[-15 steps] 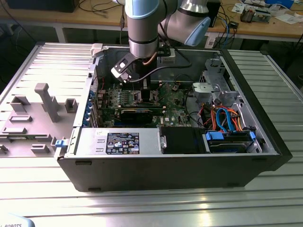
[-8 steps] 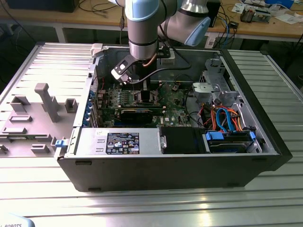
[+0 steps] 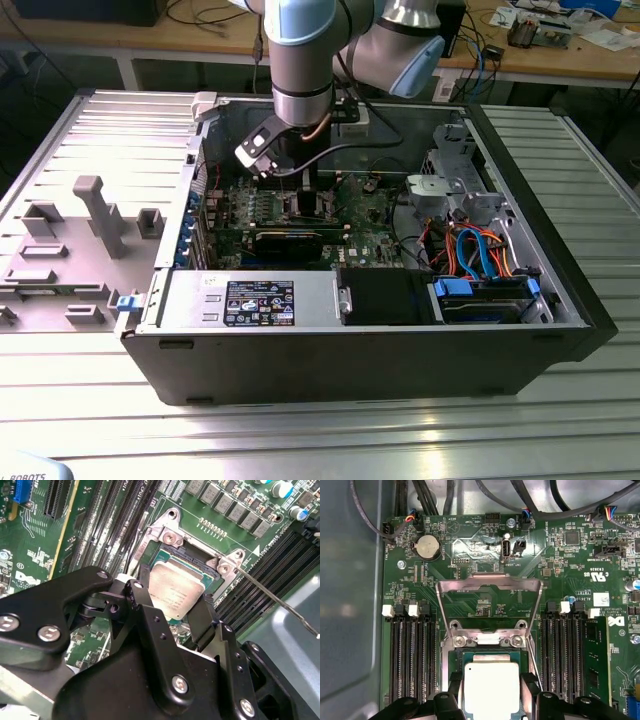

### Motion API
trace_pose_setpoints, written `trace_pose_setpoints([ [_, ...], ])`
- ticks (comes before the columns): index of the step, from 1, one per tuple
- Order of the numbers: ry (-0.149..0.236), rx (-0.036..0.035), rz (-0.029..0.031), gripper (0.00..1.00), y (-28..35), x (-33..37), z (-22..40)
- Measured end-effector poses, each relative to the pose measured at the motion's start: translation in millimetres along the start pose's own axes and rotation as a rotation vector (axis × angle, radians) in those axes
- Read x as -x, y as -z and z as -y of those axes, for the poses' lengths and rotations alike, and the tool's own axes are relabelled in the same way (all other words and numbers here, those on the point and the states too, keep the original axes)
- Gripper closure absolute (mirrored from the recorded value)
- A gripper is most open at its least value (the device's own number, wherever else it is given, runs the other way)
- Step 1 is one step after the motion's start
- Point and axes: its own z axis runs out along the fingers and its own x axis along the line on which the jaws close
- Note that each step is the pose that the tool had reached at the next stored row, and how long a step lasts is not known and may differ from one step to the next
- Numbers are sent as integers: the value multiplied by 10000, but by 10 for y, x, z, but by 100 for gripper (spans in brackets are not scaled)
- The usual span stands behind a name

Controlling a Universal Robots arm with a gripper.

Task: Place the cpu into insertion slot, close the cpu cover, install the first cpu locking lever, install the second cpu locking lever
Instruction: 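Place the cpu into insertion slot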

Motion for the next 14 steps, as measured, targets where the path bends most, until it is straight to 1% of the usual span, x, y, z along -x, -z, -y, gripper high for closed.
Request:
trace_pose_setpoints([
  [3,5,-7,8,46,-22,2,3],
  [6,158,-6,-11,46,-38,-3,3],
  [8,232,-10,-13,46,-40,-4,4],
  [14,233,-7,-17,46,-43,-5,4],
])
